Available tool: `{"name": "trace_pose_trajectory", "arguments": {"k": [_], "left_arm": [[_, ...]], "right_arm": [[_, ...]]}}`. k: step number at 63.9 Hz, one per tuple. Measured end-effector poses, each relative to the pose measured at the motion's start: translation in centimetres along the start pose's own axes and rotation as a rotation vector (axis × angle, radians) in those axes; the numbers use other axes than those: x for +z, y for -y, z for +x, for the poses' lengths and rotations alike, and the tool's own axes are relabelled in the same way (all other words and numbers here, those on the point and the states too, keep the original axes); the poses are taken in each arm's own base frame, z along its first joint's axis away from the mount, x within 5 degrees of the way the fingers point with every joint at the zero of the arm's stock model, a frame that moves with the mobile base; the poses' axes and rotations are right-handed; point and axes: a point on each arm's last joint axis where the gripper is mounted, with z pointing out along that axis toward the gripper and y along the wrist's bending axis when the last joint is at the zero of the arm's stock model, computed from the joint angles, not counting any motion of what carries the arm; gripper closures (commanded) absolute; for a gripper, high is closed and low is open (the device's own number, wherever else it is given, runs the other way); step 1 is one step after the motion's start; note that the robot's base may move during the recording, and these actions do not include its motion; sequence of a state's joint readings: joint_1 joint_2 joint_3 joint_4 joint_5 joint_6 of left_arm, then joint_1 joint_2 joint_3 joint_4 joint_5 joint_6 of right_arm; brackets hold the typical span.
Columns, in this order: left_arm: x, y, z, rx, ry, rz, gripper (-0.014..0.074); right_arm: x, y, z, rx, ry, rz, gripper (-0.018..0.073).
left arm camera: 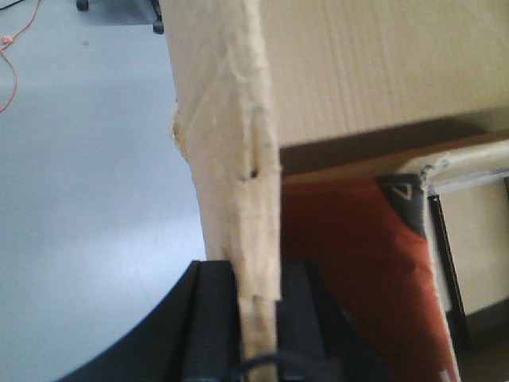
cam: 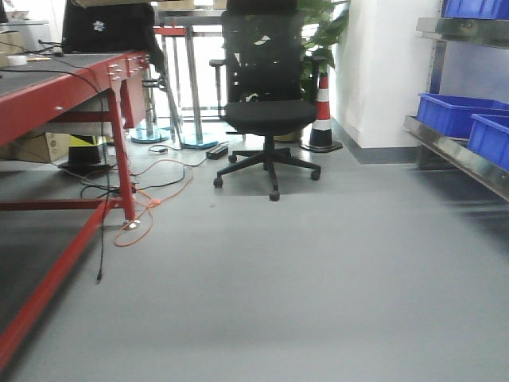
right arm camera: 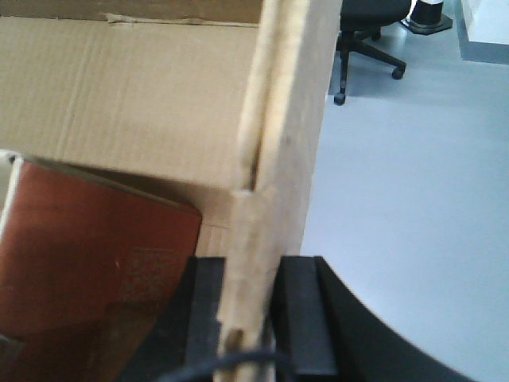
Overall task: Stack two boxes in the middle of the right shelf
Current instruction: 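Drive the base past the red table toward the steel shelf rack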
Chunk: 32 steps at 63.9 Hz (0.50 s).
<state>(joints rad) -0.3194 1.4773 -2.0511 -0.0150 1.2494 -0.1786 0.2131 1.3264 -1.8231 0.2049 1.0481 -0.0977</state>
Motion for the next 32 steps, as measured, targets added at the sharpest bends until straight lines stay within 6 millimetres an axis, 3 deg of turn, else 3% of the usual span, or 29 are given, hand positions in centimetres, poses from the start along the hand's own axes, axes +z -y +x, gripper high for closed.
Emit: {"name": "trace_pose_trajectory", "arguments": {"k": [32], "left_arm": [[0.0,-0.06,-0.01,0.002,0.001,-0.007,0.0708]], "right_arm": [[0.27,0.04,0.01,0.002,-0.004,-0.001,0.0722]]}}
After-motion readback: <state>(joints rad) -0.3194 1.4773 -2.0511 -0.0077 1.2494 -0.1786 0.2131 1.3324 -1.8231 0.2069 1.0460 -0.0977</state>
